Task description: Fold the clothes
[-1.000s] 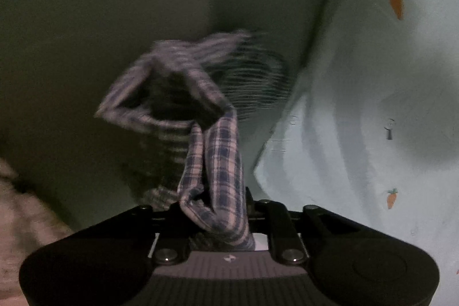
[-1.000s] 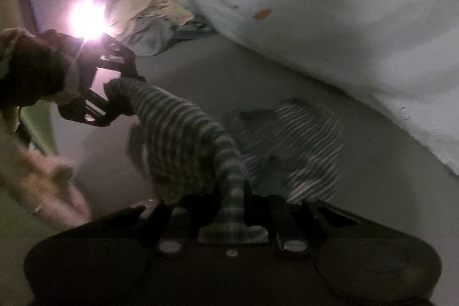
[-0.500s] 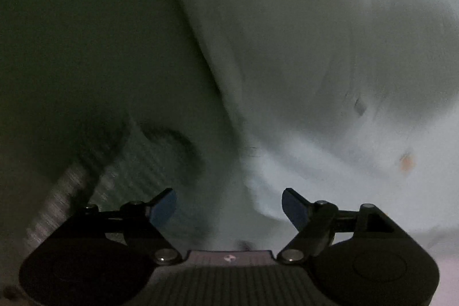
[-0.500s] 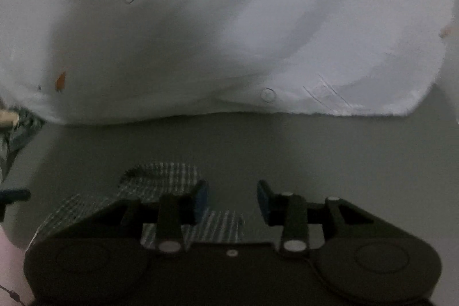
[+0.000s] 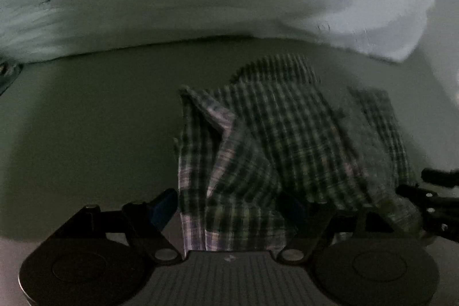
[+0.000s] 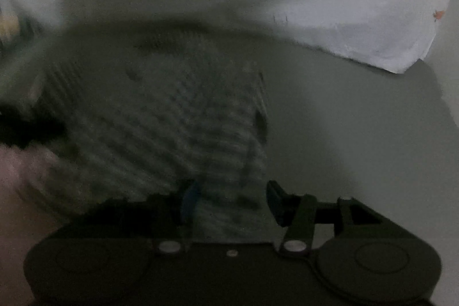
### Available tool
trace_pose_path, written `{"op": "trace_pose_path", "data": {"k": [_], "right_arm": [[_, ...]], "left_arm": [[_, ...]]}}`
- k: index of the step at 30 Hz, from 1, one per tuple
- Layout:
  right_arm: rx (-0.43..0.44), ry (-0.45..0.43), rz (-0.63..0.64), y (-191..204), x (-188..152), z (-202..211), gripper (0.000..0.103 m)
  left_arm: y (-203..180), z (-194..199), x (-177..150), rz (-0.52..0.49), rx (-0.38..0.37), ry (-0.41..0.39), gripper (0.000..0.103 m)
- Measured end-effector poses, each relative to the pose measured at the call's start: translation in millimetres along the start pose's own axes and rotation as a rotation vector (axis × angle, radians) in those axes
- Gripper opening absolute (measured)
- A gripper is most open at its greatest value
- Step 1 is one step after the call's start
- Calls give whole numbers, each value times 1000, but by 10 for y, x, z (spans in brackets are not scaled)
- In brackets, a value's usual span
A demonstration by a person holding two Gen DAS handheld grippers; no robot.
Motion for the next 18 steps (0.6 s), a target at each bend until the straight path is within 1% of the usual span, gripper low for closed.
{"op": "trace_pose_path", "data": {"k": [1,3,5,7,8,9,11,13,15,16,17,18], "right_arm": [[4,4,-35,-70,17,-38,57],[0,12,-83,-183,71,-71,58],[-31,3,-76,-267,107,-82,58],[-44,1,-92,-342,143,-73,60],[-46,1,-114,-384,167,-65,60],[-47,-3,-140,-427,197,-50,61],[-37,-14,-180,-488,265,-13,65],[-6,-38,-208,-466,361,-43,74],[45,-52,-242,-458,479,-113,81],[76,-53,-261,-462,547,-153,82],[108,-49,-278,-455,625,-217,84],[140,-39,-292,-436,696,-293,87]], "left_arm": [[20,-62,-7,8,-11,-3,82],[113,-29,29,40,-22,3,84],[222,4,74,71,-27,4,84],[321,48,104,98,-14,-3,84],[378,90,101,123,-14,-5,84],[452,158,83,172,-23,-10,84],[603,222,71,258,-26,-21,84],[719,142,107,291,20,-21,84],[842,43,58,275,100,17,82],[877,-17,38,284,97,34,81],[908,-60,23,312,71,46,81],[944,-92,30,357,22,44,81]]}}
Point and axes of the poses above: each gripper's, at about its wrist camera, not at the fingertips, and z roughly against the way its jaws point, y to its left, x to its top, the point moved 9 cm from there along -z, roughly the way its jaws point, and after that the axes turned 14 degrees about -z, right-handed, at the moved point
